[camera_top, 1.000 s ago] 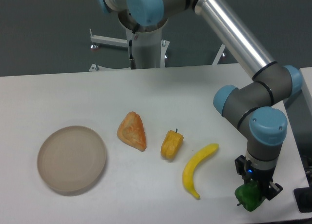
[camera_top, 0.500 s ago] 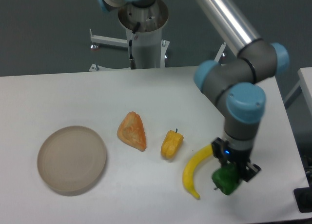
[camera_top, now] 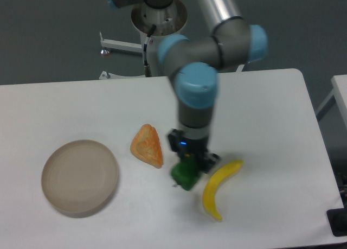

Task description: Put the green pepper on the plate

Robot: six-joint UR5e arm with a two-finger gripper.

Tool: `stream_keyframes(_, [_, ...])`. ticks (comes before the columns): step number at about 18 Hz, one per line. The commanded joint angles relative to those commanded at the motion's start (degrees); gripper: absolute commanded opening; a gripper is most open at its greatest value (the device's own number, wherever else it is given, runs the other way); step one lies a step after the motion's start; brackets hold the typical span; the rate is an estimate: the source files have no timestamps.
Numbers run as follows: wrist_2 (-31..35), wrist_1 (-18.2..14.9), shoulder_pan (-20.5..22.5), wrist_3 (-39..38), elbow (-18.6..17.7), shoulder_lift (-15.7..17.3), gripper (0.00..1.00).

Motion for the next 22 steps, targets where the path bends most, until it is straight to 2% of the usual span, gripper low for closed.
stream_keyframes(4, [-1.0, 1.5, -4.6, -9.1, -0.7, -0.7, 0.27])
stream_keyframes(8, [-0.7, 8.2, -8.7, -17.1, -3.7, -2.2, 0.27])
stream_keyframes(10, [-0.5, 10.3, -10.1, -19.4, -5.0, -2.9, 0.27])
stream_keyframes(14, [-0.4, 10.7, -12.2, -23.1, -6.7, -4.0, 0.27])
stream_keyframes(22, [-0.2, 11.6, -13.8, -24.7, -6.7, -5.6, 0.27])
